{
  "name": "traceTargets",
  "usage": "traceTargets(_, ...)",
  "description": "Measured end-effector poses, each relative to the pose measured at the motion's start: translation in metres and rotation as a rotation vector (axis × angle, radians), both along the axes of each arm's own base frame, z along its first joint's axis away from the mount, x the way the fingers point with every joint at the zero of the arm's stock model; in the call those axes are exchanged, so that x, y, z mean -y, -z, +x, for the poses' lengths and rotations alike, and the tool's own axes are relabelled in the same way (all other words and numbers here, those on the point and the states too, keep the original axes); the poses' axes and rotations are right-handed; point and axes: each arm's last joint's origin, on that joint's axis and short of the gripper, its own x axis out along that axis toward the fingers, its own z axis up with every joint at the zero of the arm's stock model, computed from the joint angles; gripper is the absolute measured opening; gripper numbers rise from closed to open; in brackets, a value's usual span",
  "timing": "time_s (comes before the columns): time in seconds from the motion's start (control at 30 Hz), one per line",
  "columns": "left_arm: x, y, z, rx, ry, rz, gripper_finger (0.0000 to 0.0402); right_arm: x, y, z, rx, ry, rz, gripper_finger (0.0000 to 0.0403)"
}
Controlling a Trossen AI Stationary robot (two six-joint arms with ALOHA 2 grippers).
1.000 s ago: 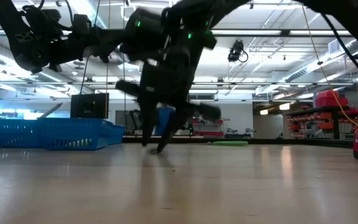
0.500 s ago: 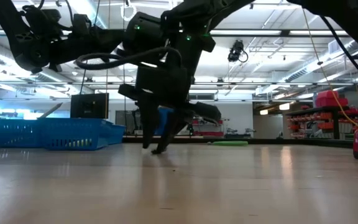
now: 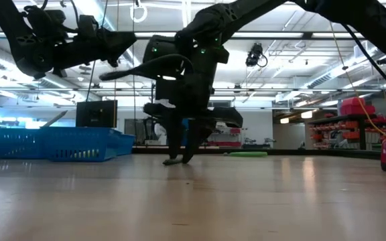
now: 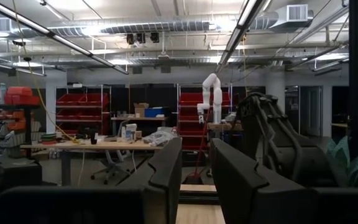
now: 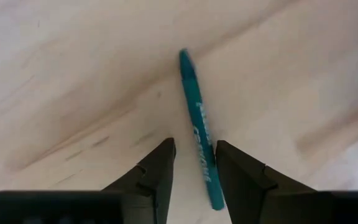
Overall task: Sort crayons/erasers/pens/pencils in bins
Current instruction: Put the green crayon into the top left blue bin
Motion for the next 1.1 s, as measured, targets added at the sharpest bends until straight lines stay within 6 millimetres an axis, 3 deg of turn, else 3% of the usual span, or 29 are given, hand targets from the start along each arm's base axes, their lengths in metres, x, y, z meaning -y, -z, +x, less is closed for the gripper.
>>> traceTargets(0.27, 0.0, 0.0, 0.0, 0.0, 0.003, -0.008, 0.0087, 0.003, 0.004, -0.007, -0.061, 0.167, 0.073, 0.0104)
traceTargets(0.83, 0.0, 0.0, 0.0, 0.0, 0.004, -0.008, 0.0085, -0.033, 0.005, -0.009, -0.123, 0.32, 0.085, 0.0039)
traceTargets(1.1, 0.0, 0.0, 0.0, 0.0, 0.003, -0.008, 0.0091, -0.04, 0.005, -0.01, -0.139, 0.433, 0.099, 0.0032)
